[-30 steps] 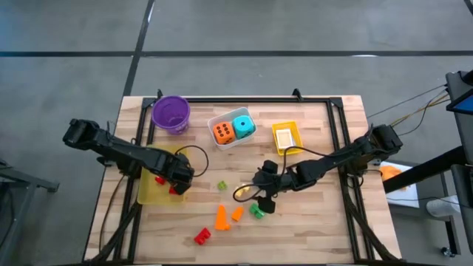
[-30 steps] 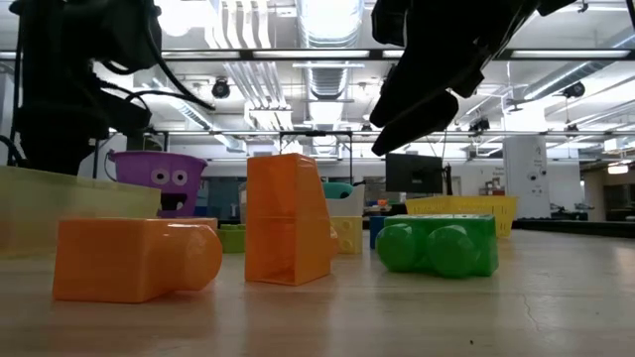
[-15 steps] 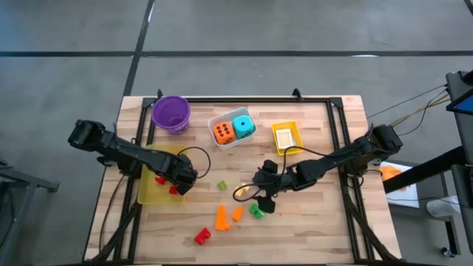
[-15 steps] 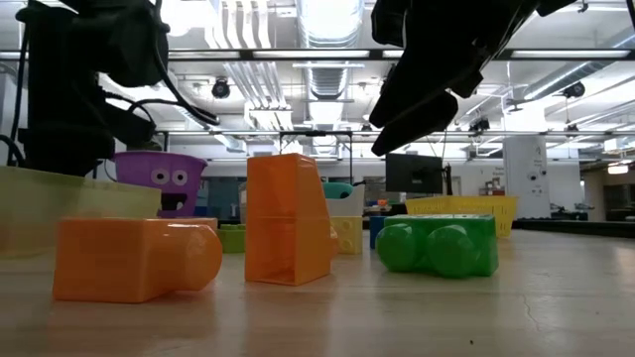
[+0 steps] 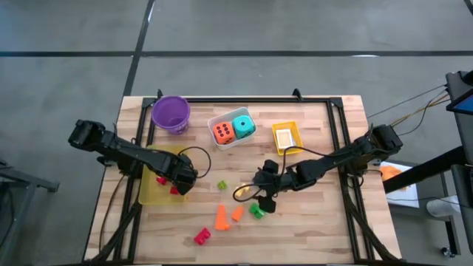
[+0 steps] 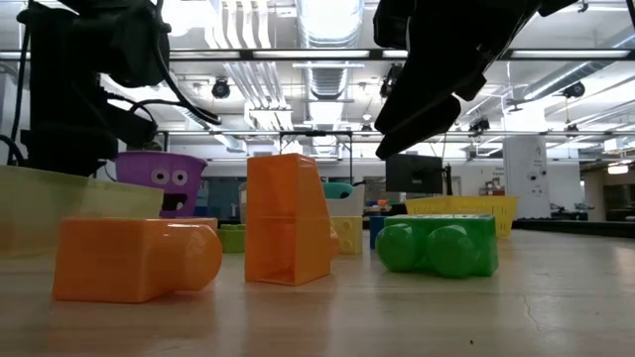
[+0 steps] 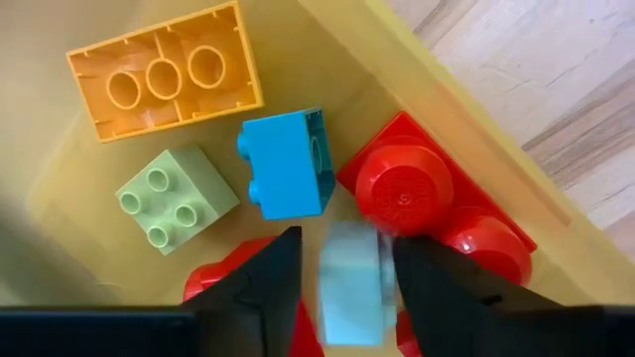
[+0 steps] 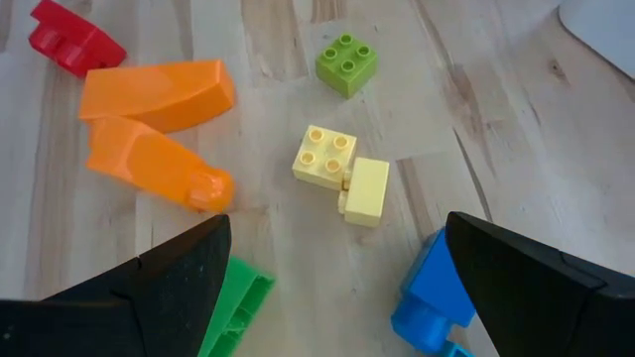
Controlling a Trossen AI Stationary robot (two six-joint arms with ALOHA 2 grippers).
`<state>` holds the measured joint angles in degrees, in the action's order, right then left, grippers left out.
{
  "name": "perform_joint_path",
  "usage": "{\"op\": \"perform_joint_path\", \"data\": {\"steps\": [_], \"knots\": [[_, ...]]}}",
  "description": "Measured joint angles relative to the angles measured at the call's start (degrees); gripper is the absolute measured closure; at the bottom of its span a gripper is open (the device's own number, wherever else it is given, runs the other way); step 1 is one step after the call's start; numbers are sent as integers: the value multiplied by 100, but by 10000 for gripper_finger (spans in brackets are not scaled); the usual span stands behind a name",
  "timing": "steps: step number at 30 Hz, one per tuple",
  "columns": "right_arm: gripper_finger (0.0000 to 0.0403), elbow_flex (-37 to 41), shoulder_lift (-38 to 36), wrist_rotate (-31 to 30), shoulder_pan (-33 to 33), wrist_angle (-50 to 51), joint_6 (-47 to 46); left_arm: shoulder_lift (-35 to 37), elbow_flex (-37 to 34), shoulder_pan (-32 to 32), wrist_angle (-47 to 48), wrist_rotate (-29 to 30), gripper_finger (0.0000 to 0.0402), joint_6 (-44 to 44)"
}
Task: Pick & Place Toys
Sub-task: Put the light blue game piece into the light yellow bin
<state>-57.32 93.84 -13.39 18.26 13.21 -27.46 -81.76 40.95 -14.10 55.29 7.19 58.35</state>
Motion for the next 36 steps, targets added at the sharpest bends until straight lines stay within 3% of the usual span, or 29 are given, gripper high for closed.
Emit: {"op": "perform_joint_path", "data": {"steps": [17,21,27,36], "knots": [[34,0,2,0,0,2,0,6,28,55,53,-404,118,155],[34,0,2,-7,0,23,-185,-17,213,168,215,-746,100,154],[34,0,2,-388,-1,852,-929,-11,760,229,297,-1133,110,-234],[34,50,2,-775,47,1819,-1674,-7,1565,180,80,-542,168,-737]]}}
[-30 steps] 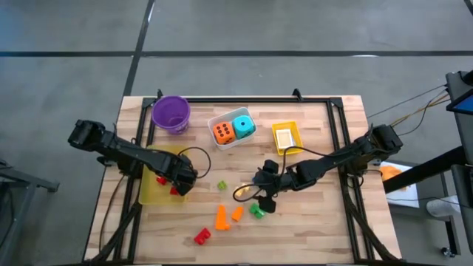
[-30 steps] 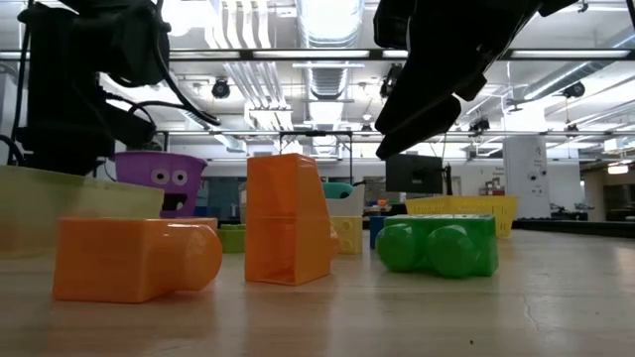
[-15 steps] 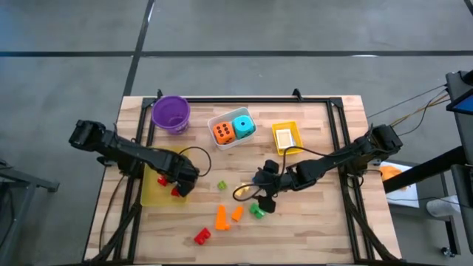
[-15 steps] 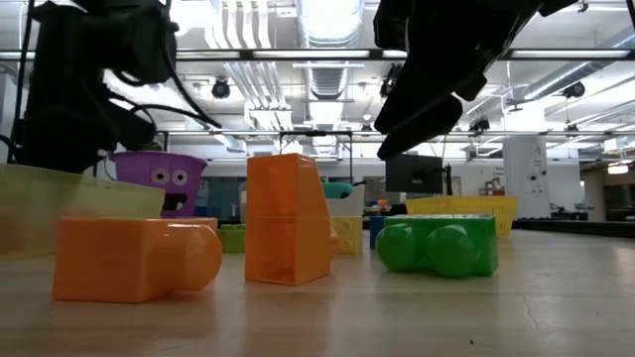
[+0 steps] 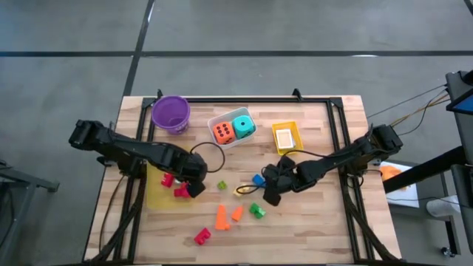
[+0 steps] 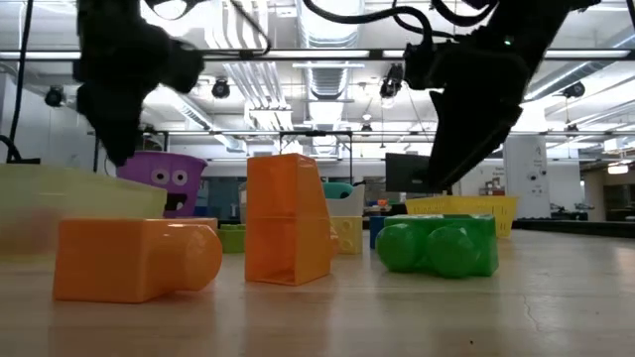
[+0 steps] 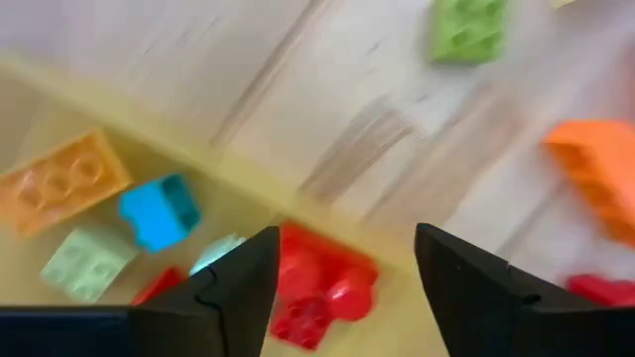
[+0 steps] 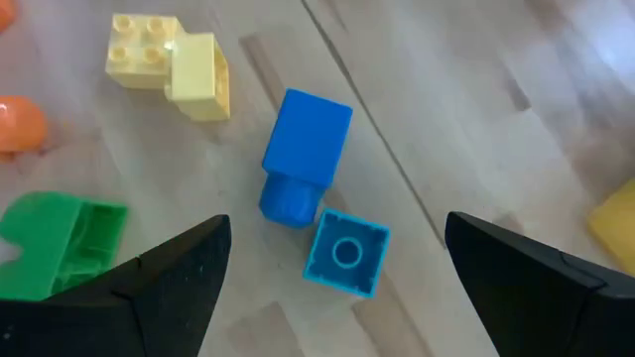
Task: Pick & Place Toys
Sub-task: Put the light blue game piece into the light yellow bin
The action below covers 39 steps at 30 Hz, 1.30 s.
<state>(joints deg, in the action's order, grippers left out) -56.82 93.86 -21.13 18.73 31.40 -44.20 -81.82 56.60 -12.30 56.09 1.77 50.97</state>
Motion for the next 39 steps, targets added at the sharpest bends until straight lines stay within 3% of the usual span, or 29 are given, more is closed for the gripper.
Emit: {"op": "perform_joint_path", "data": {"steps": [10,18,34,39], "knots": [[34,589,2,62,16,-79,-514,14,317,-10,164,14,185,-157],[35,943,2,150,16,-985,-266,46,339,-10,84,14,186,-154],[35,1032,19,-331,8,-1093,-623,113,542,3,7,169,186,-244],[35,1000,390,-347,14,-1091,-746,157,542,3,3,169,186,-255]]}}
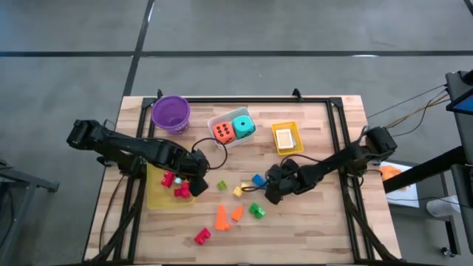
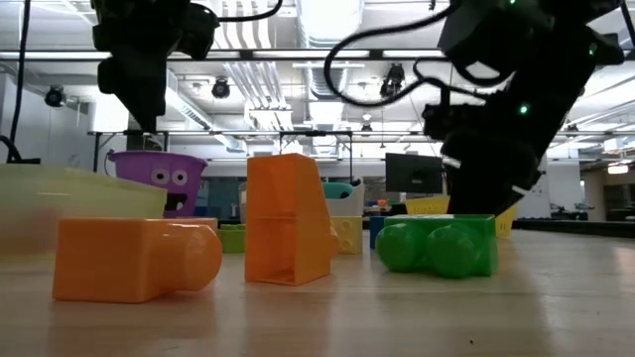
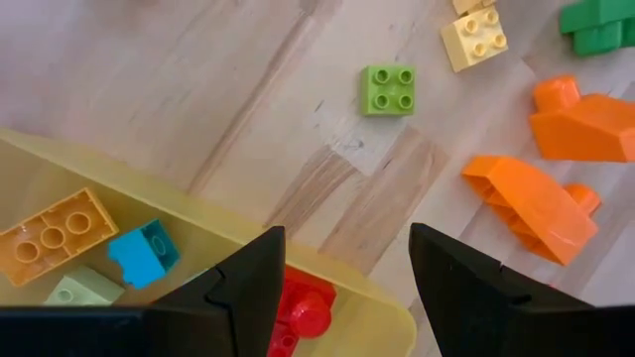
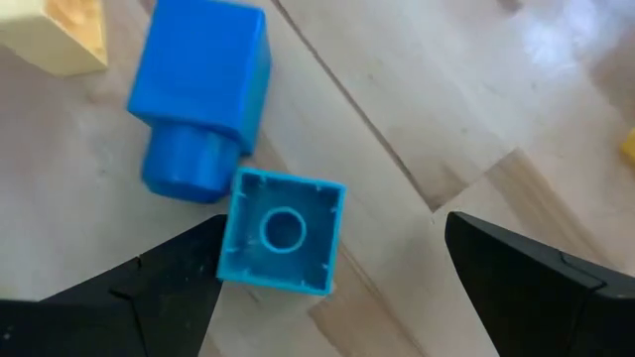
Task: Pick & Place Toys
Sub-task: Put the light blue game piece into the light yellow bin
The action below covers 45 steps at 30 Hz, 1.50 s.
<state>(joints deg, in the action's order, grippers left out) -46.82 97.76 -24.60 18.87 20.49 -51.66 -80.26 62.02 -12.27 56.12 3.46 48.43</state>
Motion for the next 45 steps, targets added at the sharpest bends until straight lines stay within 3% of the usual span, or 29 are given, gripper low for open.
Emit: {"op": "perform_joint_path", "data": {"steps": [9,22,30,36,45], "knots": [[46,-501,472,-118,55,323,-91,71,-4,4,0,0,186,11],[270,-565,491,-79,227,605,-140,71,-7,4,2,0,186,144],[272,-565,406,-50,241,617,213,71,-11,4,-84,133,186,24],[272,-821,-22,239,418,657,549,71,-11,-192,-665,836,186,-1339],[272,-1547,-668,576,746,465,1320,56,-59,-1240,-2701,2489,186,-4230]]}}
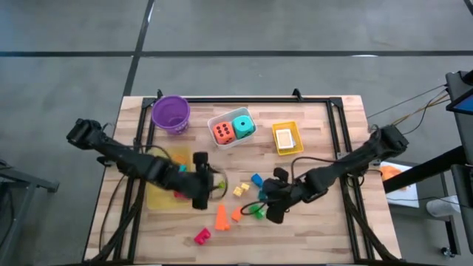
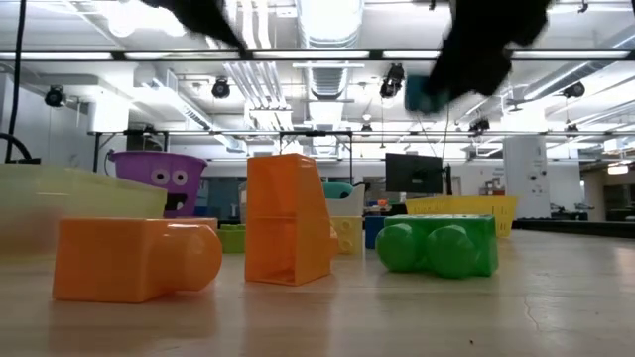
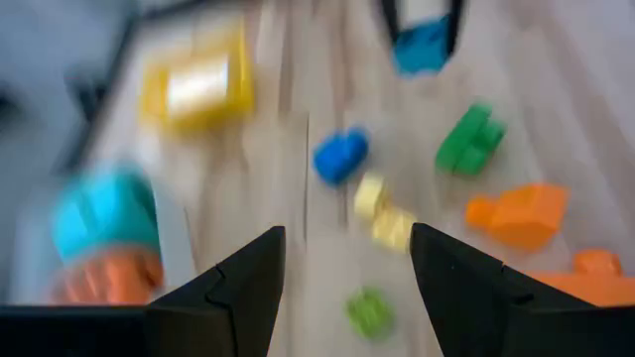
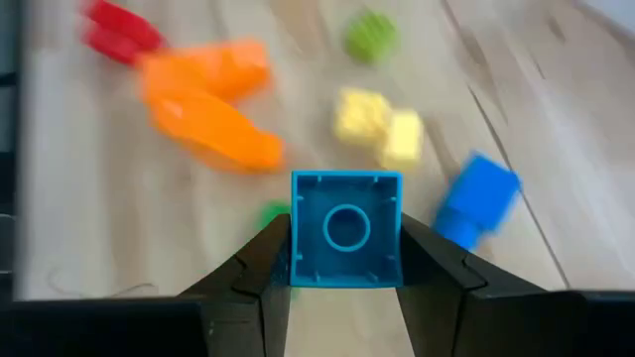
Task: Pick & Place Toys
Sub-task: Put the light blue game piece into the light yellow bin
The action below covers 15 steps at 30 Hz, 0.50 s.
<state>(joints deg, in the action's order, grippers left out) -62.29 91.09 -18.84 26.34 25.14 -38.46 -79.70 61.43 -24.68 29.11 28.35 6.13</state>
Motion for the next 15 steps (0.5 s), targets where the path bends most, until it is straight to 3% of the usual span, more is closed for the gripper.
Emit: {"op": "perform_joint_path", "data": {"steps": [6,11,15], "knots": [[272,-781,-22,4,153,-70,744,-19,0,-760,-1292,959,186,-2183],[272,-1253,42,107,189,-384,1318,-179,2,-1000,-2371,1021,186,-3577],[272,-1552,121,111,177,-402,1587,-386,2,-1017,-2609,997,186,-4417]]}}
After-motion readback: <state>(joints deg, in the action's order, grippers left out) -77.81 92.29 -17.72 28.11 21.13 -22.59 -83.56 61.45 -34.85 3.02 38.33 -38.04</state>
